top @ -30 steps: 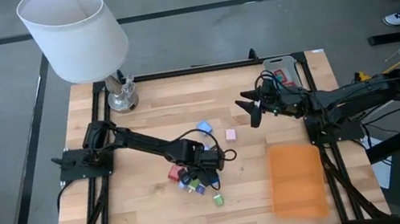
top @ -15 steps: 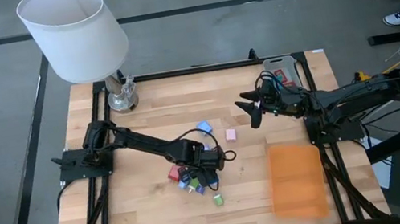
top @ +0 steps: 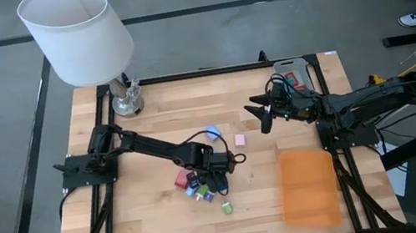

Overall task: Pick & Place Office items
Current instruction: Put the dark blue digital clock into the gray bin

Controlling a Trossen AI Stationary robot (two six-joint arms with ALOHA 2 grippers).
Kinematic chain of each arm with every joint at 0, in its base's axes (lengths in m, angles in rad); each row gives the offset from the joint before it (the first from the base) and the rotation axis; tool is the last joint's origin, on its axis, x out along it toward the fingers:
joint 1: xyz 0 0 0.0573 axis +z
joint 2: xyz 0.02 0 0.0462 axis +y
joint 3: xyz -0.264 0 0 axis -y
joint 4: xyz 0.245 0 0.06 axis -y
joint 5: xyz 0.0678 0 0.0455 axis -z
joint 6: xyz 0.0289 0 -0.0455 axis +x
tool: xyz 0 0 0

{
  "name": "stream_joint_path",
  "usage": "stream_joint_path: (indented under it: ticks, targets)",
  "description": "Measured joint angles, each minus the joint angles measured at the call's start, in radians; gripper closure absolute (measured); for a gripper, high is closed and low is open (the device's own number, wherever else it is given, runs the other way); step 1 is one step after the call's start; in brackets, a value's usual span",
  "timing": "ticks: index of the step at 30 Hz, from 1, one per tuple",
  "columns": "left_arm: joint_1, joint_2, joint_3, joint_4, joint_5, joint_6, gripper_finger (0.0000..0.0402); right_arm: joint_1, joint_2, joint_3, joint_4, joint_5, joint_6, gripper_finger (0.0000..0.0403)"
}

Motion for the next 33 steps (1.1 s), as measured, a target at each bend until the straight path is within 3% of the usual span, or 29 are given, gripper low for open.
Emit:
stream_joint_path:
  ticks: [10,26,33]
  targets:
    - [0.001,0.075,0.032,-0.018,-0.008,-0.002,0.0195,0.0,0.0,0.0,0.008,-0.002,-0.003,0.0207]
    - [-0.007,0.077,0.142,-0.164,0.042,-0.103,0.0194,0.0,0.0,0.0,0.007,-0.013,-0.023,0.0207]
    - [0.011,0.078,0.142,-0.244,-0.056,-0.144,0.0194,0.0,0.0,0.0,0.007,-0.022,-0.021,0.0207]
